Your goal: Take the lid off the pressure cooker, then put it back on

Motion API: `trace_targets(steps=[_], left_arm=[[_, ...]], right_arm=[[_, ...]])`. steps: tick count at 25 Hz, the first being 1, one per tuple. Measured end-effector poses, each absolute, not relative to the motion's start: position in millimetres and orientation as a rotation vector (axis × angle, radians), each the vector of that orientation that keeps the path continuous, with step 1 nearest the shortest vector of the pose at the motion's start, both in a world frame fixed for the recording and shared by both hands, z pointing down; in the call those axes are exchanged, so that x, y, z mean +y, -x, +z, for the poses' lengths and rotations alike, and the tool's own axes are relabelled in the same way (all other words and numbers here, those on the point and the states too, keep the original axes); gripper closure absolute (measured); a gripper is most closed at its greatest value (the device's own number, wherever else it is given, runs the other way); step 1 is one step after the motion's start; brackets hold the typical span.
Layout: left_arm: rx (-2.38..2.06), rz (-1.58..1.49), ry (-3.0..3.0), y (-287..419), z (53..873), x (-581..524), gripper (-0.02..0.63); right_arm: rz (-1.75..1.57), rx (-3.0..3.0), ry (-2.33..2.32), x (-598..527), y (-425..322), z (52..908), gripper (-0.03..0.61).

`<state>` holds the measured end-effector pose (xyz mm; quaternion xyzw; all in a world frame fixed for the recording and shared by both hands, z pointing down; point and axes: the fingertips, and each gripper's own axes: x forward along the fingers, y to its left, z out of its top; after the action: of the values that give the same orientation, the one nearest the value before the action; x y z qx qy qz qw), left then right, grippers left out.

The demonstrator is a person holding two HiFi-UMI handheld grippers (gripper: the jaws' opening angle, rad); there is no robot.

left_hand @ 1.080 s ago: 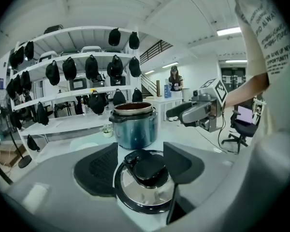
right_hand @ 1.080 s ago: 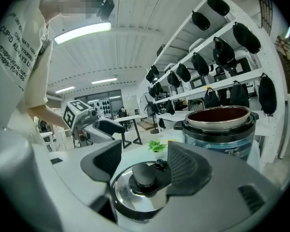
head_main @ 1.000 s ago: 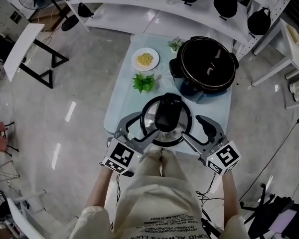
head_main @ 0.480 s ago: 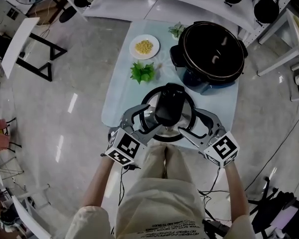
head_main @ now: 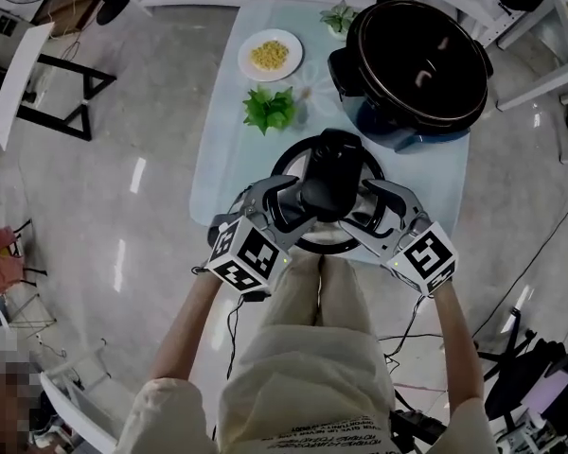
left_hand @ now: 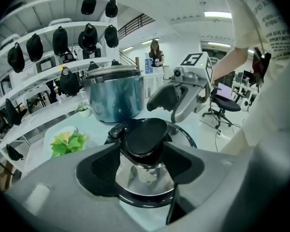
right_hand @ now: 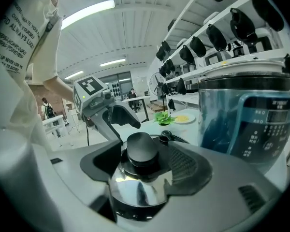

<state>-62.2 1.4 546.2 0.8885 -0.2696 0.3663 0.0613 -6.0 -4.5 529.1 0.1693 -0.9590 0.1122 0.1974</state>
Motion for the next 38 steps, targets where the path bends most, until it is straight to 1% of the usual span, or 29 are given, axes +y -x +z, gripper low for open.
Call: trace_targets(steps=[13, 26, 38], left_arm=[[-0.583, 1.151, -2.749, 49, 569, -4, 0.337], [-0.330, 1.224, -2.844, 42, 573, -6, 0.337], [-0.017, 1.243, -2.881, 34, 576, -3, 0.337]], right_arm=[[0.321, -2.613, -0.407, -5, 25, 561, 0.295], [0.265, -2.577, -0.322, -6, 40, 566, 0.295], [0.291, -2.550, -0.261, -6, 42, 569, 0.295]])
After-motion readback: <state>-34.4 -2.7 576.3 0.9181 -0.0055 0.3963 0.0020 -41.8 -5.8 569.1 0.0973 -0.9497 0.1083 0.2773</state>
